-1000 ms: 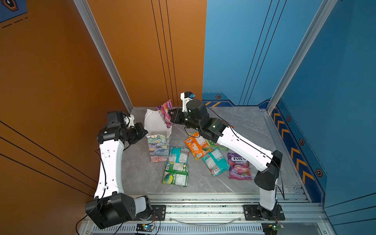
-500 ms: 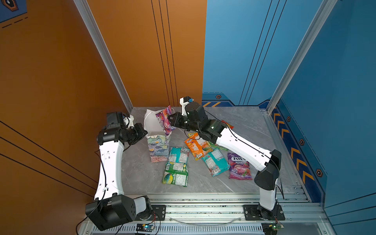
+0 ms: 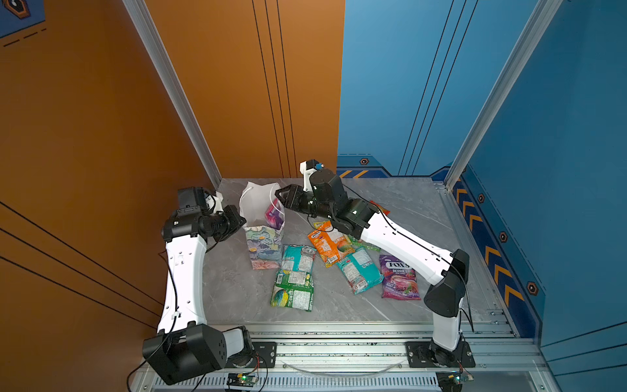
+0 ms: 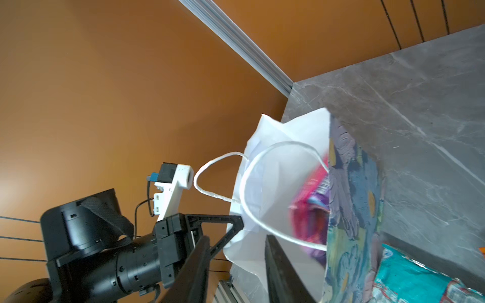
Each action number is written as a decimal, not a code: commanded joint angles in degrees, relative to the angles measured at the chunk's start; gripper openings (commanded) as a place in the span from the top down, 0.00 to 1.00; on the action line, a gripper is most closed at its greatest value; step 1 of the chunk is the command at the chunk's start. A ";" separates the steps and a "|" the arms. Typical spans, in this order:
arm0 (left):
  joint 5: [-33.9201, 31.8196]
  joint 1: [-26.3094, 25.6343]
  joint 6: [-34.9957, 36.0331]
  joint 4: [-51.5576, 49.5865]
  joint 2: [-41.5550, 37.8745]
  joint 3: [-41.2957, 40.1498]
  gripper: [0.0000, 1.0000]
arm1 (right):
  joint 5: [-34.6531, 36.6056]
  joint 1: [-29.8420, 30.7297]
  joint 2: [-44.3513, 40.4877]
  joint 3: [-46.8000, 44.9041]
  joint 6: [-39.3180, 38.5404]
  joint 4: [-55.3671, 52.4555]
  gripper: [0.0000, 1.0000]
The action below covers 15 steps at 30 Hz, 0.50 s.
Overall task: Place the snacks into the paper bag
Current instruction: Place the snack in the paper bag.
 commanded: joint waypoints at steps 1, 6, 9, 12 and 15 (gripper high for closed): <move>1.47 0.45 -0.18 0.40 -1.06 -0.96 1.00 | -1.55 -0.26 0.06 2.64 -1.55 2.33 0.58; 1.51 0.45 -0.27 0.65 -1.04 -1.22 1.00 | -1.09 -1.06 -1.47 1.91 -3.94 1.01 0.57; 1.63 0.45 -0.20 0.60 -1.05 -1.14 1.00 | -0.47 -2.50 -3.79 -1.31 -5.68 0.25 0.57; 1.72 0.58 -0.18 0.59 -1.16 -1.11 1.00 | 1.11 -4.56 -7.54 -7.73 -7.91 -1.00 0.57; 1.95 0.62 -0.01 0.59 -1.08 -1.22 1.00 | 0.90 -7.51 -11.97 -16.78 -9.30 -2.43 0.52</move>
